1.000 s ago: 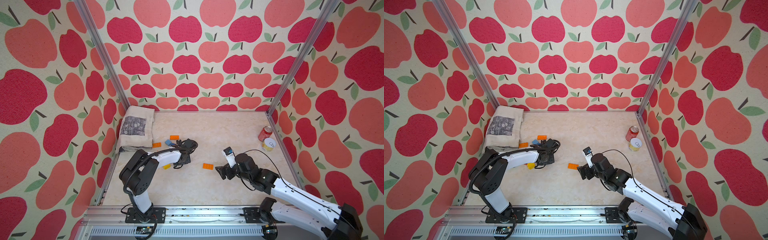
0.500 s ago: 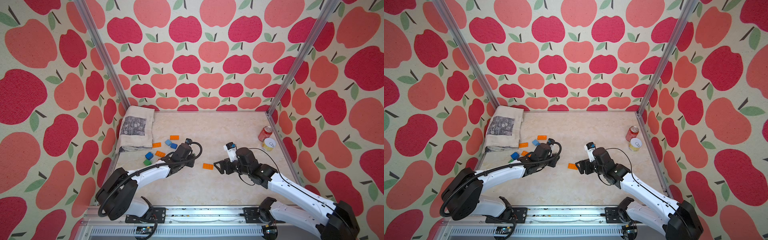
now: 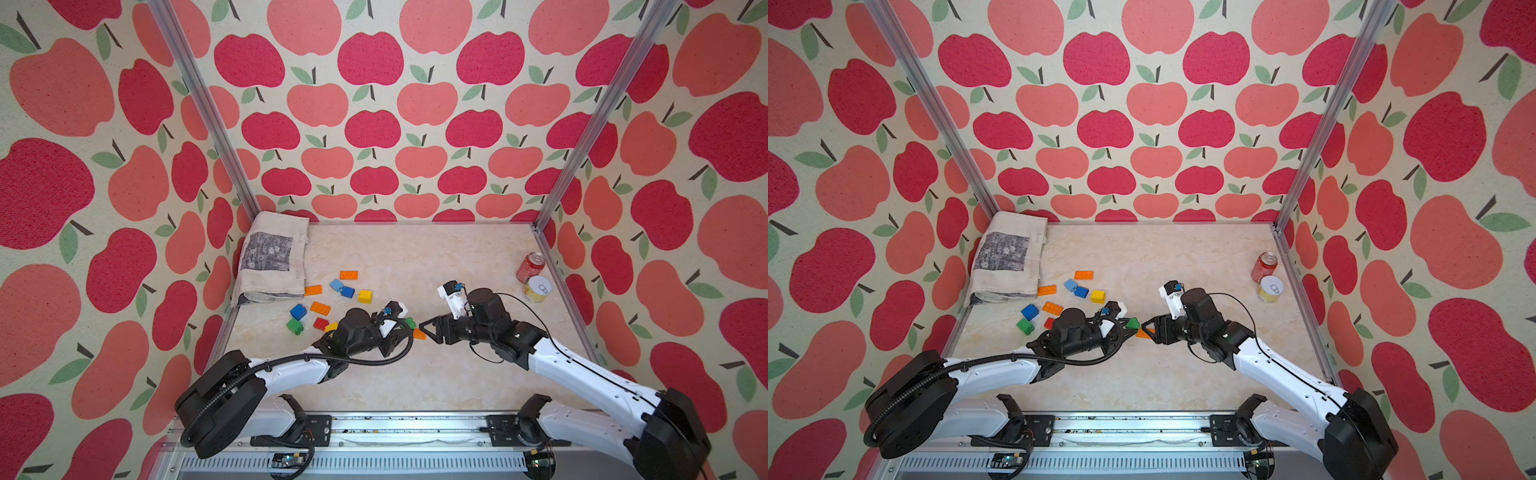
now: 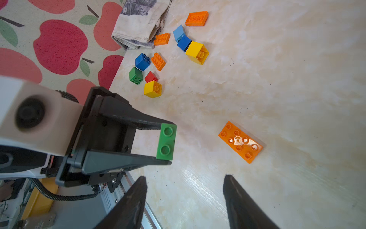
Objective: Assemble the letter p with lego
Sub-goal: Pick up the lego brick from the center of the board.
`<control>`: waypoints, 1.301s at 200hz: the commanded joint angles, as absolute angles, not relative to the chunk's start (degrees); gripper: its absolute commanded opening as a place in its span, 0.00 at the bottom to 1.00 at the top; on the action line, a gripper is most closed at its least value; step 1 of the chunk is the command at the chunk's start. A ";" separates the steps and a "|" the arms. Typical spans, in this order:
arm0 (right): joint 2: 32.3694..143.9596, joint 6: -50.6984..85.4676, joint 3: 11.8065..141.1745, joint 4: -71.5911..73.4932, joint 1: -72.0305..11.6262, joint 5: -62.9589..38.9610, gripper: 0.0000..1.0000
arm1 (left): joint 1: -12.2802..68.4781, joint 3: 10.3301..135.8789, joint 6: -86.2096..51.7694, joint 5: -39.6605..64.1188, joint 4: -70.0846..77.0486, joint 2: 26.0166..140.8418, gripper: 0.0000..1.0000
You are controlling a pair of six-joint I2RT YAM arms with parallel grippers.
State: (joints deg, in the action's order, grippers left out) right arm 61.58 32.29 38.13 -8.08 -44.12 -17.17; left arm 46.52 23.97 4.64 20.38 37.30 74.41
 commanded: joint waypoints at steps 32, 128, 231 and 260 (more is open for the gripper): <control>63.38 34.17 39.11 -5.57 -46.29 -18.06 0.54 | 47.94 23.90 9.63 24.45 42.60 77.57 0.18; 67.98 36.40 39.73 -5.47 -49.22 -14.26 0.24 | 50.05 25.21 11.88 23.59 44.56 81.67 0.20; 66.14 36.65 43.17 -19.52 -50.90 10.18 0.00 | 46.89 26.27 1.85 11.82 28.80 73.51 0.69; 67.05 41.06 43.24 -22.57 -51.82 18.38 0.00 | 40.96 23.44 -8.40 10.99 28.23 68.77 0.78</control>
